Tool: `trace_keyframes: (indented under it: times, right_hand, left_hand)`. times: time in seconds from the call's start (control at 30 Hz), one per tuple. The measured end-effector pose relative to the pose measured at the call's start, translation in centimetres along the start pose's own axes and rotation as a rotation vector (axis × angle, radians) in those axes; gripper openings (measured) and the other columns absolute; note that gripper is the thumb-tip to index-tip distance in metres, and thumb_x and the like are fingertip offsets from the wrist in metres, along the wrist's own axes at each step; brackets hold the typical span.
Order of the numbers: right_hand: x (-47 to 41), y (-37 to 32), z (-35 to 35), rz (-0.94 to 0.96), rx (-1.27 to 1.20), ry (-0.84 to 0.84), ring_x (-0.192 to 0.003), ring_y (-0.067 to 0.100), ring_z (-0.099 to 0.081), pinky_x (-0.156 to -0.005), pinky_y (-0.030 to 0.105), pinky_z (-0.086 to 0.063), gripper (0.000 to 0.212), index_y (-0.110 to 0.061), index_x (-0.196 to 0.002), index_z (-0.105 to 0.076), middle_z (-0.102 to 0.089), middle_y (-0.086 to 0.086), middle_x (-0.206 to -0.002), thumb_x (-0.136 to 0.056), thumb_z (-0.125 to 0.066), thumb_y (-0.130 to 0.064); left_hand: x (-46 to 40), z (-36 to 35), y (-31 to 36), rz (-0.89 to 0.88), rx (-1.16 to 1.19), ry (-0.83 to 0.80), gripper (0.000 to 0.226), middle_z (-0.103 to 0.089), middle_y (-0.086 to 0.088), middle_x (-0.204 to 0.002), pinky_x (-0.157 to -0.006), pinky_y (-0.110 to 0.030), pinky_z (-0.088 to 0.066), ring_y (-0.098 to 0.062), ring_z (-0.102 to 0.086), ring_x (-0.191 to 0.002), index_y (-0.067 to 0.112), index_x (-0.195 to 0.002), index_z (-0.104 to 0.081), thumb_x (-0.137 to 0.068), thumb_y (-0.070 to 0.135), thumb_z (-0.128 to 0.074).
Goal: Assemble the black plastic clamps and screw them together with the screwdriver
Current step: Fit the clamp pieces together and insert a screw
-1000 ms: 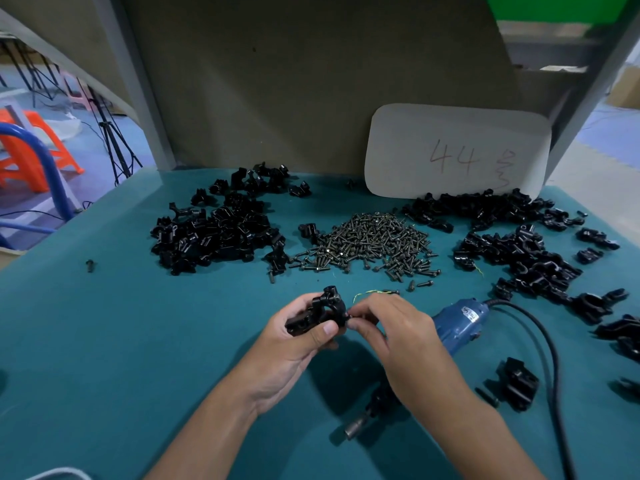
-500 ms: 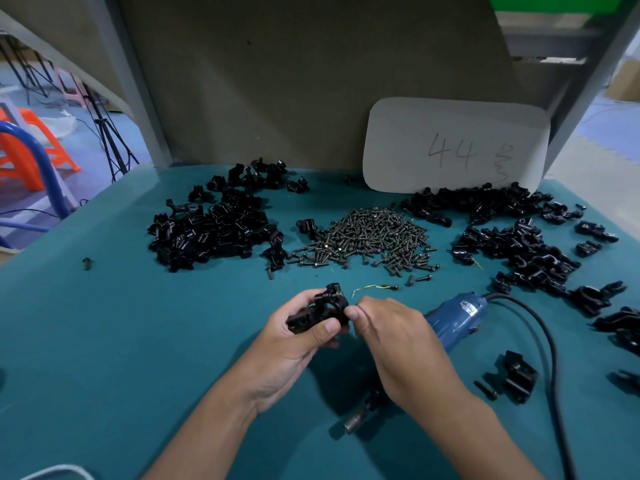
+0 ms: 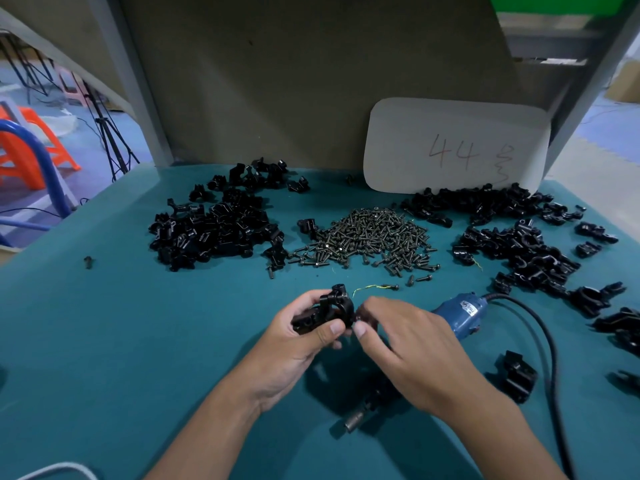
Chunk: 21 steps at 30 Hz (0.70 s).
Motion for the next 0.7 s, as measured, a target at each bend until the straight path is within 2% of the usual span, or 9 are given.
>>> trace_keyframes:
  times: [0.1, 0.17, 0.3, 0.47, 0.6, 0.7]
  right_hand:
    - [0.0, -0.3, 0.3, 0.04, 0.004, 0.031, -0.077, 0.009, -0.042, -0.062, 0.031, -0.032, 0.018, -0.036, -0.09, -0.036, -0.046, -0.014, -0.083, -0.099, -0.028, -0.049]
    - [-0.3, -0.3, -0.2, 0.044, 0.04, 0.002, -0.075, 0.012, -0.04, -0.063, 0.032, -0.031, 0.025, -0.033, -0.085, -0.033, -0.042, -0.013, -0.077, -0.102, -0.021, -0.049]
    - [-0.3, 0.3, -0.8, -0.018, 0.062, -0.038, -0.065, 0.015, -0.042, -0.061, 0.038, -0.039, 0.043, -0.029, -0.071, -0.03, -0.042, -0.008, -0.065, -0.099, -0.011, -0.055]
    - [0.0, 0.0, -0.3, 0.028, 0.015, 0.025, -0.07, 0.017, -0.044, -0.059, 0.036, -0.037, 0.025, -0.031, -0.083, -0.031, -0.043, -0.011, -0.071, -0.099, -0.024, -0.049]
    - [-0.3, 0.1, -0.9, 0.014, 0.059, 0.015, -0.069, 0.02, -0.049, -0.063, 0.04, -0.042, 0.048, -0.027, -0.077, -0.038, -0.049, -0.006, -0.068, -0.1, -0.005, -0.054]
    - [-0.2, 0.4, -0.7, -0.028, 0.05, 0.047, -0.062, 0.019, -0.05, -0.06, 0.042, -0.042, 0.055, -0.025, -0.071, -0.041, -0.053, -0.003, -0.063, -0.098, -0.005, -0.056]
  left_hand:
    - [-0.1, 0.1, -0.2, 0.005, 0.042, 0.001, 0.047, -0.069, -0.012, -0.106, -0.081, -0.025, -0.055, -0.023, -0.063, -0.096, -0.001, -0.126, -0.059, -0.081, 0.003, -0.072]
    - [-0.1, 0.1, -0.4, 0.0, 0.037, -0.001, 0.046, -0.069, -0.011, -0.105, -0.079, -0.025, -0.055, -0.024, -0.062, -0.098, 0.0, -0.125, -0.059, -0.082, 0.003, -0.075]
    - [-0.1, 0.1, -0.5, 0.029, 0.002, -0.018, 0.051, -0.07, -0.012, -0.11, -0.082, -0.025, -0.053, -0.026, -0.062, -0.103, 0.001, -0.126, -0.061, -0.08, 0.01, -0.08]
    - [-0.1, 0.0, -0.5, 0.033, 0.042, -0.036, 0.05, -0.07, -0.013, -0.111, -0.086, -0.027, -0.054, -0.024, -0.062, -0.102, 0.004, -0.122, -0.065, -0.076, 0.012, -0.081]
    - [0.0, 0.0, -0.6, 0.03, -0.012, -0.035, 0.05, -0.07, -0.01, -0.109, -0.084, -0.026, -0.053, -0.024, -0.063, -0.103, 0.003, -0.124, -0.062, -0.078, 0.011, -0.08]
    - [0.0, -0.2, -0.5, 0.025, -0.024, -0.026, 0.055, -0.071, -0.009, -0.107, -0.084, -0.026, -0.053, -0.023, -0.064, -0.101, 0.005, -0.124, -0.063, -0.074, 0.016, -0.083]
Point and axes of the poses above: each hand's wrist, its own x-axis away from the middle knuckle, its own z-axis out of the back of the hand, y = z × x, the point moved 6 cm from there along -x, towards the middle knuckle
